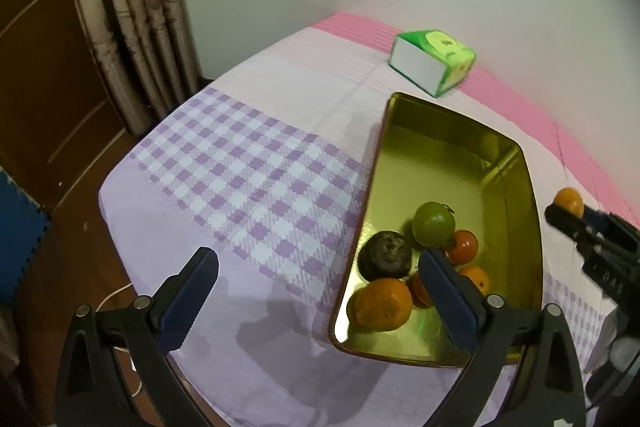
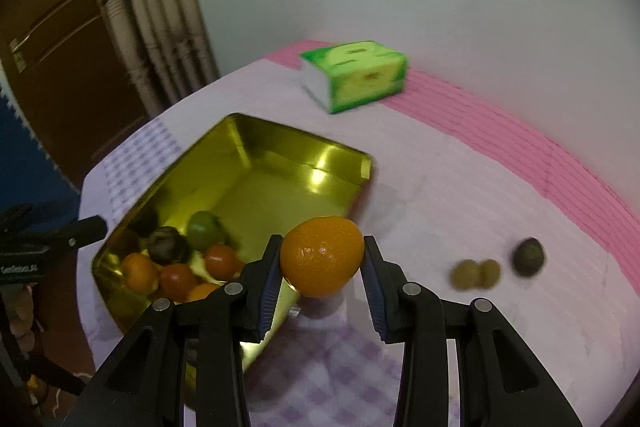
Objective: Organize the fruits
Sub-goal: 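Carry the mandarin into the gold tin and open the right gripper, then lift the right gripper away from the tin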
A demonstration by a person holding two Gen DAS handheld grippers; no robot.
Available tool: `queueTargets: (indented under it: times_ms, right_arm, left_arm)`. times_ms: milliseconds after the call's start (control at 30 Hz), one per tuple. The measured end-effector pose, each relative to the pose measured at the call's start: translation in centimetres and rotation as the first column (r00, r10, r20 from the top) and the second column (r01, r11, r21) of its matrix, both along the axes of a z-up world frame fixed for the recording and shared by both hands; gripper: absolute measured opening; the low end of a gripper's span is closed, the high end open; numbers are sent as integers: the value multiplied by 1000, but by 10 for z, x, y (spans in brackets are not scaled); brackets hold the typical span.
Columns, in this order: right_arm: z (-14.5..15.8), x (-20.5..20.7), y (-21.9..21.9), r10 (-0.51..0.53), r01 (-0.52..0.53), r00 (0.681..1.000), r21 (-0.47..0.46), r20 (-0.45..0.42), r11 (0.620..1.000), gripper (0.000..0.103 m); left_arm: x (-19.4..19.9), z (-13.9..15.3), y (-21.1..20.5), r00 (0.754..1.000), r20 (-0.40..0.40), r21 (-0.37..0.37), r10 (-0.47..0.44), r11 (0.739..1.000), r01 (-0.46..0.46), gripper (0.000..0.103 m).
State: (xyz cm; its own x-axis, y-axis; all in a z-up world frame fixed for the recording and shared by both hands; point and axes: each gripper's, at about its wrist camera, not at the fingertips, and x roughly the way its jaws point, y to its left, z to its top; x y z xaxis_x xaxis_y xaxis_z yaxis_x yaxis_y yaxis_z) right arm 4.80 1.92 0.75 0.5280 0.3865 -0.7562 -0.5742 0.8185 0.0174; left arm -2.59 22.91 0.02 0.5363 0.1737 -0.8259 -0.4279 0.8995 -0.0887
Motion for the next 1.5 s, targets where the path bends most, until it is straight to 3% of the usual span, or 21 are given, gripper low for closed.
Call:
queueTargets:
  times_ms: [300,800,1500]
  right_arm:
    - [-18,-11,38,83,-85,996,-39,-40,996,39]
    - [-41,-16,54,114,-119,992,-99,-62,988,39]
    - [-34,-16,50,95,-98,994,-63,-52,993,40]
  left_arm:
    - [-4,1,10,999,11,-22,40,999,-40,99]
    - [-5,-1,13,999,6,-30,52,998,-52,99]
    - [-5,-4,14,999,-1,-27,53,998,-53,99]
